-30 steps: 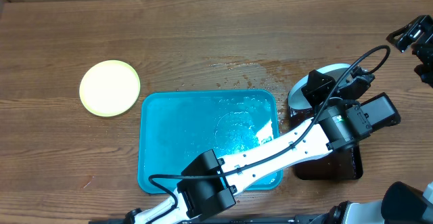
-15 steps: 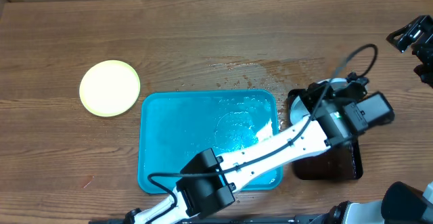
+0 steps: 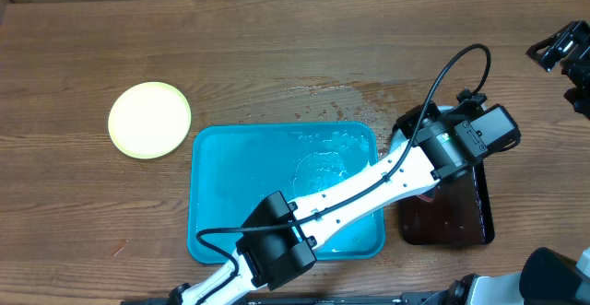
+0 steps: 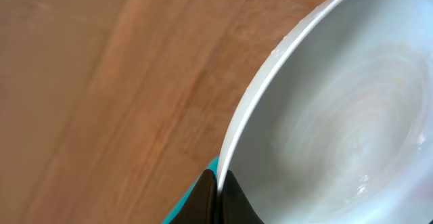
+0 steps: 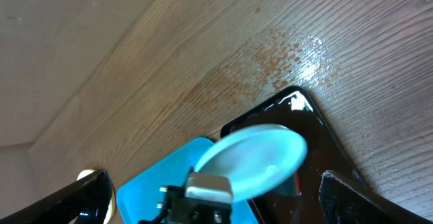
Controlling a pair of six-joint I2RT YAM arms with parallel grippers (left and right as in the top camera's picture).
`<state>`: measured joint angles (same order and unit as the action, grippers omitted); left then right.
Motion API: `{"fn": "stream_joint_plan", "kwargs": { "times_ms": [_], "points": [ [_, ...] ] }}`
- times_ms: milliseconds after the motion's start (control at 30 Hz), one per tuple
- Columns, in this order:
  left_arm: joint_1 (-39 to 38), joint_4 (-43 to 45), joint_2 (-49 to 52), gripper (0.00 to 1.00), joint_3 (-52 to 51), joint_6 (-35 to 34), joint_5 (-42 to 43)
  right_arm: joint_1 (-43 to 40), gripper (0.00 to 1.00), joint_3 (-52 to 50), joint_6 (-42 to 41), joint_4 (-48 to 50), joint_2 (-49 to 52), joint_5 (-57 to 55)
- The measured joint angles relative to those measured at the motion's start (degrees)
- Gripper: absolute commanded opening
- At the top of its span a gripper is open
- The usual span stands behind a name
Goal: Clean dirty plates on tray and stack at the side
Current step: 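Lift the white plate with the left gripper and carry it right over the dark tray, then swing the held white plate left across the teal tray toward the yellow plates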
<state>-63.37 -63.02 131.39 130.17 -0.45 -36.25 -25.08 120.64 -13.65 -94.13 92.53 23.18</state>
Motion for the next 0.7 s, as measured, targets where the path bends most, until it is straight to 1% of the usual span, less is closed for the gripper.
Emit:
{"fn": "stream_joint_plan", "kwargs": {
  "times_ms": [167, 233, 300, 433, 533, 600, 700],
  "points": [
    [0.66, -3.67, 0.0, 0.04, 2.05, -3.63, 0.5, 0.0, 1.0, 0.0, 0.02, 0.0, 0.0, 0.0],
    [1.97, -5.68, -0.17, 0.04, 3.8, -5.53, 1.11, 0.0, 1.0, 0.0, 0.0, 0.0, 0.0, 0.0],
    [4.81, -7.21, -1.42, 0.04, 4.85, -7.98, 4.13, 0.0, 1.0, 0.0, -0.02, 0.02, 0.0, -0.02],
    [14.62, -9.77, -4.96, 0.04, 6.05, -12.48, 14.43, 0.0, 1.0, 0.0, -0.02, -0.11, 0.0, -0.02],
    [24.33, -12.44, -6.51, 0.04, 6.32, -15.78, 22.69, -0.02, 1.0, 0.0, -0.02, -0.57, 0.0, -0.02],
    [30.75, -15.13, -6.64, 0.05, 6.14, -17.68, 26.88, 0.0, 1.0, 0.0, 0.0, -0.81, 0.0, -0.02],
    [38.07, -17.46, -6.64, 0.05, 4.76, -19.41, 31.95, 0.0, 1.0, 0.0, 0.0, -1.16, 0.0, -0.02]
  ]
}}
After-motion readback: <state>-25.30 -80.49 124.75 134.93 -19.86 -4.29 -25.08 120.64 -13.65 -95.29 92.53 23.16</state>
